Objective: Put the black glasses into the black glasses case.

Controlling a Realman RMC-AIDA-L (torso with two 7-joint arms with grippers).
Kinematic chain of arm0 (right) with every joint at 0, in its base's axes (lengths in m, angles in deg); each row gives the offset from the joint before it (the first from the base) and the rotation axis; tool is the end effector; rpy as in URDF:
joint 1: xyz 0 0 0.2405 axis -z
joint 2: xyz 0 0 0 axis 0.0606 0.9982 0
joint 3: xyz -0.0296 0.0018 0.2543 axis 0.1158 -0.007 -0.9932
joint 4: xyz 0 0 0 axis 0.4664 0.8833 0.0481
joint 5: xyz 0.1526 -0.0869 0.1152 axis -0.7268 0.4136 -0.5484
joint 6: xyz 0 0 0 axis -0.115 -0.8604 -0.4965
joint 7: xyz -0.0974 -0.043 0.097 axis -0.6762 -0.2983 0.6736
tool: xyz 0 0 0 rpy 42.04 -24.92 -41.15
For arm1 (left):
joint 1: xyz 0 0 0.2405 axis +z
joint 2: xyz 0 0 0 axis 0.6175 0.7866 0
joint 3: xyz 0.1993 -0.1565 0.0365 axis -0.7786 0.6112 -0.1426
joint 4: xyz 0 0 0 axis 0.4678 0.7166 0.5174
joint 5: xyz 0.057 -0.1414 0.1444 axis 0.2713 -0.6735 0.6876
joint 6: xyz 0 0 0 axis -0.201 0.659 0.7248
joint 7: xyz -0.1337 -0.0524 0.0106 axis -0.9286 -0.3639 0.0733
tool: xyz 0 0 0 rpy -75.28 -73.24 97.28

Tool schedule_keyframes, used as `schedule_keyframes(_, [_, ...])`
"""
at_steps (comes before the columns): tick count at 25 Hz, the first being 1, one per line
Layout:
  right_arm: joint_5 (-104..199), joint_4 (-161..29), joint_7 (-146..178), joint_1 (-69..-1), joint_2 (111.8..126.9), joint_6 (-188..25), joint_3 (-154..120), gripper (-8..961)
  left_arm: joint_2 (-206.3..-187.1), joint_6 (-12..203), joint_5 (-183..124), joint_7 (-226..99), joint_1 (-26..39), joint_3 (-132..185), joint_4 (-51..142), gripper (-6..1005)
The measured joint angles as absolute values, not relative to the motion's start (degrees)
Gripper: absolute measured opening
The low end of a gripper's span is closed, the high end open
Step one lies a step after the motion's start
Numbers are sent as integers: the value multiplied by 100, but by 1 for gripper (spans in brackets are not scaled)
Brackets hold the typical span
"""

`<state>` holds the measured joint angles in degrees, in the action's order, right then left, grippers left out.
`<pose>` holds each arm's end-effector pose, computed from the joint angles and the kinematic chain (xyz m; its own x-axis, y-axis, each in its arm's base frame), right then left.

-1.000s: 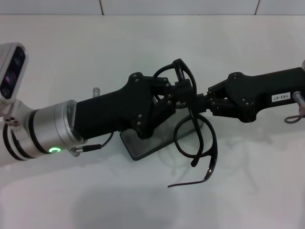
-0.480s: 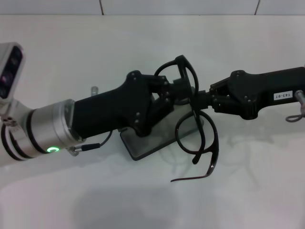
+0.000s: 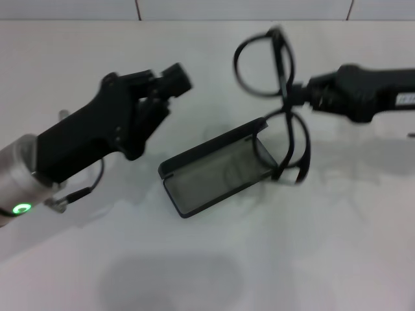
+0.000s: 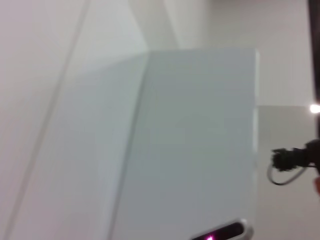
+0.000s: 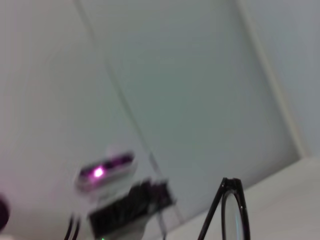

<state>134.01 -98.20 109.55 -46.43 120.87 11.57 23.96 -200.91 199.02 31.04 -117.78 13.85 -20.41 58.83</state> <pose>0.1601 0.3600 0.0244 0.7237 -0.3916 -0.5683 -0.3321 -0.9194 0.2106 -0.2355 0.2617 0.0027 0.3141 0.0301 0.9489 0.3474 -0.9338 -0.0854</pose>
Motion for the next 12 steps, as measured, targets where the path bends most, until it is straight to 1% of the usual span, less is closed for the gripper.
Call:
schedule_keyframes(5, [13055, -9546, 11177, -4662, 11998, 1157, 1826, 35, -20058, 19876, 3197, -11789, 1590, -2068, 5913, 38])
schedule_keyframes(7, [12911, -9476, 11189, -4664, 11993, 1138, 1801, 36, -20051, 19879, 3397, -11810, 1602, -2089, 5912, 38])
schedule_keyframes(10, [12569, -9395, 11159, -4677, 12034, 955, 1794, 36, -20056, 19904, 3891, -11840, 1520, -2094, 5912, 38])
schedule_keyframes(12, [12552, -9395, 11105, -4706, 12118, 764, 1838, 36, -20088, 19918, 4156, -11850, 1437, -2095, 5910, 38])
